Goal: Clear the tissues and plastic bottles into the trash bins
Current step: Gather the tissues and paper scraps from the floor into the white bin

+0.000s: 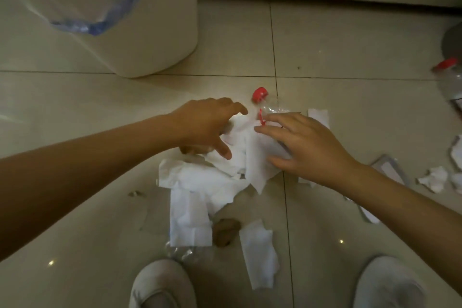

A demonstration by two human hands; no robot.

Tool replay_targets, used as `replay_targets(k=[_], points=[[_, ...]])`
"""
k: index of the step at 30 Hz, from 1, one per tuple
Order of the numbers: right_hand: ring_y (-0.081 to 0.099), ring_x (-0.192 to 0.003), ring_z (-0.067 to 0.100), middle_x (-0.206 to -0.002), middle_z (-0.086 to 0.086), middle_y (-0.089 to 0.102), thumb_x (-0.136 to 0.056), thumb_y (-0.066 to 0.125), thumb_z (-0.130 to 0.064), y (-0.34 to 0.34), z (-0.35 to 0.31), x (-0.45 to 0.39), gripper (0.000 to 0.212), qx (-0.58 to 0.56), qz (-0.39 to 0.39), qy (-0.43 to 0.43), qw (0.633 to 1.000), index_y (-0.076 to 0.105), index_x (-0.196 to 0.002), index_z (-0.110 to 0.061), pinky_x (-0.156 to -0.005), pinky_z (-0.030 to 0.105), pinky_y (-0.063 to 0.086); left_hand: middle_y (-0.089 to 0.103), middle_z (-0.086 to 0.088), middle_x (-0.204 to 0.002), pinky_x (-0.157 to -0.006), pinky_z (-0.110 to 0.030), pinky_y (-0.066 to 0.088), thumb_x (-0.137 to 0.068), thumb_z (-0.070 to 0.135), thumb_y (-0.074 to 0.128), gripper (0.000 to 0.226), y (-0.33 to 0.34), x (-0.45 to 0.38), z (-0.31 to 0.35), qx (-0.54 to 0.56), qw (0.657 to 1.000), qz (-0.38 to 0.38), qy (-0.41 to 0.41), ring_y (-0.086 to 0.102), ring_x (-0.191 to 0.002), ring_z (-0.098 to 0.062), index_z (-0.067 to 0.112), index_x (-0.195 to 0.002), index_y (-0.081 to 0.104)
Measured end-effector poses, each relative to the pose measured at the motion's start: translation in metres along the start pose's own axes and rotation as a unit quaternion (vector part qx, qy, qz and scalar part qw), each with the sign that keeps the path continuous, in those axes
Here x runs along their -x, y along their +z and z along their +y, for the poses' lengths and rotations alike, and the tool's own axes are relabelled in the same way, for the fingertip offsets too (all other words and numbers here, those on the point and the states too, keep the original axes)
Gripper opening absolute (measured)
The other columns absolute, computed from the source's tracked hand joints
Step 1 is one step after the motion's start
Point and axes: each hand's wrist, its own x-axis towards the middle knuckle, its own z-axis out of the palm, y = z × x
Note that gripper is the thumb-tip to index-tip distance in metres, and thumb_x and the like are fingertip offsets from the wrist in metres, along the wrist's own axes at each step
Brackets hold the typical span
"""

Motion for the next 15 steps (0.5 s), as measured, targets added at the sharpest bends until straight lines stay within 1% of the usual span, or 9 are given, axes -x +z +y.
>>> replay_targets(k=[2,4,5,7,9,12,14,15], points=[[0.029,-0.139,0.025,-0.153,0.002,0.030,-0.079,0.069,-0.043,0.008,-0.003,-0.004,0.072,0.002,-0.060,-0.014,0.998,0.038,-0.143,-0.032,-0.107,0.042,0.033,0.036,0.005,-0.144,-0.084,-0.033,0.045,-0.055,0.063,0.080,0.109,0.015,0.001,-0.008,-0.021,1.000,-0.013,-0.003,0.047,-0.119,-0.021,0.036,-0.143,0.021],[0.013,-0.144,0.022,-0.159,-0.002,0.013,-0.081,0.068,-0.047,0.016,-0.005,-0.012,0.079,0.020,-0.114,-0.024,0.993,0.025,-0.147,-0.038,-0.111,0.041,0.027,0.028,0.002,-0.149,-0.093,-0.040,0.045,-0.055,0.071,0.074,0.114,0.028,0.003,-0.013,-0.036,0.999,-0.014,-0.015,0.039,-0.128,-0.025,0.033,-0.145,0.017],[0.008,-0.145,0.022,-0.160,-0.003,0.006,-0.081,0.067,-0.047,0.019,-0.005,-0.017,0.083,0.023,-0.135,-0.022,0.990,0.019,-0.148,-0.040,-0.112,0.040,0.025,0.025,0.001,-0.150,-0.096,-0.044,0.045,-0.055,0.075,0.071,0.114,0.034,0.005,-0.015,-0.031,0.999,-0.009,-0.024,0.034,-0.132,-0.026,0.031,-0.146,0.017],[0.002,-0.146,0.023,-0.160,-0.004,-0.003,-0.080,0.069,-0.045,0.025,-0.005,-0.028,0.088,0.022,-0.163,-0.014,0.986,0.013,-0.148,-0.042,-0.112,0.041,0.026,0.023,0.001,-0.150,-0.098,-0.049,0.044,-0.056,0.080,0.064,0.111,0.044,0.009,-0.016,-0.012,0.999,0.010,-0.036,0.024,-0.137,-0.026,0.030,-0.144,0.020],[0.003,-0.146,0.025,-0.160,-0.002,-0.005,-0.078,0.072,-0.043,0.028,-0.003,-0.038,0.094,0.031,-0.187,-0.009,0.982,0.011,-0.148,-0.041,-0.108,0.041,0.031,0.020,0.002,-0.151,-0.099,-0.051,0.044,-0.055,0.084,0.060,0.111,0.053,0.012,-0.013,-0.007,0.999,0.024,-0.042,0.015,-0.141,-0.024,0.030,-0.144,0.021],[0.012,-0.143,0.026,-0.160,0.002,-0.001,-0.076,0.074,-0.040,0.031,-0.003,-0.047,0.093,0.049,-0.214,-0.006,0.976,0.015,-0.147,-0.040,-0.102,0.039,0.037,0.018,0.002,-0.153,-0.101,-0.048,0.042,-0.057,0.081,0.063,0.111,0.061,0.016,-0.005,-0.012,0.998,0.026,-0.055,0.010,-0.143,-0.024,0.027,-0.144,0.022],[0.022,-0.137,0.027,-0.157,0.005,0.009,-0.078,0.071,-0.036,0.034,-0.004,-0.049,0.081,0.067,-0.206,-0.013,0.976,0.024,-0.144,-0.037,-0.091,0.039,0.043,0.022,0.000,-0.151,-0.097,-0.043,0.046,-0.066,0.070,0.067,0.097,0.063,0.018,-0.003,-0.040,0.997,0.037,-0.051,0.015,-0.141,-0.023,0.025,-0.142,0.028],[0.027,-0.132,0.027,-0.153,0.006,0.016,-0.079,0.069,-0.034,0.037,-0.004,-0.049,0.073,0.074,-0.192,-0.017,0.978,0.030,-0.141,-0.035,-0.084,0.038,0.046,0.027,0.000,-0.148,-0.091,-0.038,0.048,-0.072,0.063,0.067,0.086,0.064,0.018,-0.003,-0.057,0.996,0.049,-0.043,0.021,-0.139,-0.023,0.024,-0.140,0.033]])
